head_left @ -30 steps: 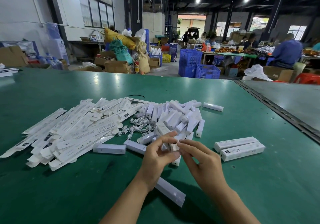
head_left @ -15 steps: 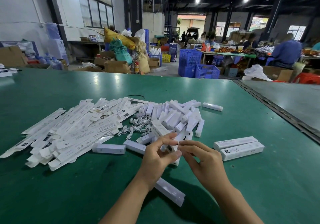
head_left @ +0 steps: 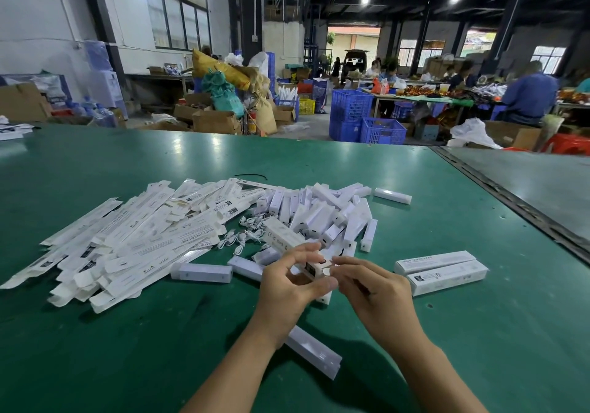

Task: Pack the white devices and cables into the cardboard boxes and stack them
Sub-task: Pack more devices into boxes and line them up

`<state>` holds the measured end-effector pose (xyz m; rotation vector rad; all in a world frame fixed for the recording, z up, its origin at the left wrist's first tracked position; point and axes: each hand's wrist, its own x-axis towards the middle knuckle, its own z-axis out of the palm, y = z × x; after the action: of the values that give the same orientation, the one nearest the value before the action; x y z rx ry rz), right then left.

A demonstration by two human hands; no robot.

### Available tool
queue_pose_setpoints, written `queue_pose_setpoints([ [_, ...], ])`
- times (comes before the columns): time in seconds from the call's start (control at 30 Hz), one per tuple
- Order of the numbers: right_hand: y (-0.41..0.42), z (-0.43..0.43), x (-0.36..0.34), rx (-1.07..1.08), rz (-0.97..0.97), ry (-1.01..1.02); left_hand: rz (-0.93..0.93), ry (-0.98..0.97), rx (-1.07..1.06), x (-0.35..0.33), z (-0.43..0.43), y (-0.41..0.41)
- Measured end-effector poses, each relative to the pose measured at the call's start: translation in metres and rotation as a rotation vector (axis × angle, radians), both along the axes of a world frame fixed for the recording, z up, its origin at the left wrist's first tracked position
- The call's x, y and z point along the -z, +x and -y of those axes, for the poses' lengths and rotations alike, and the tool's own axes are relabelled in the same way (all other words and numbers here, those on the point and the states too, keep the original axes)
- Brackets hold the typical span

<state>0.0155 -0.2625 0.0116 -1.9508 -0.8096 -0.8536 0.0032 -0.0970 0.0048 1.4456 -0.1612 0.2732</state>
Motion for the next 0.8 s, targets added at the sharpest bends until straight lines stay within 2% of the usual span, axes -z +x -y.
queue_pose_setpoints([
  [0.27,-0.0041,0.0008,-0.0029,-0.041,-0.028,-0.024,0.029,0.064,0.005,-0.004,-0.0032,-0.0032],
  [0.53,-0.0045,-0.0006,0.0017,-0.1,-0.094,0.061,0.072,0.091,0.029,-0.0045,-0.0071,-0.0022],
  [0.67,-0.0053,-0.001,-0.0021,-0.121,-0.108,0.076,0.017,-0.048,0.118,-0.0054,-0.0028,-0.0051],
  [0.8,-0.0068,-0.0039,-0.0051,-0.117,-0.054,0.0,-0.027,-0.103,0.054,-0.0059,-0.0012,-0.0024],
])
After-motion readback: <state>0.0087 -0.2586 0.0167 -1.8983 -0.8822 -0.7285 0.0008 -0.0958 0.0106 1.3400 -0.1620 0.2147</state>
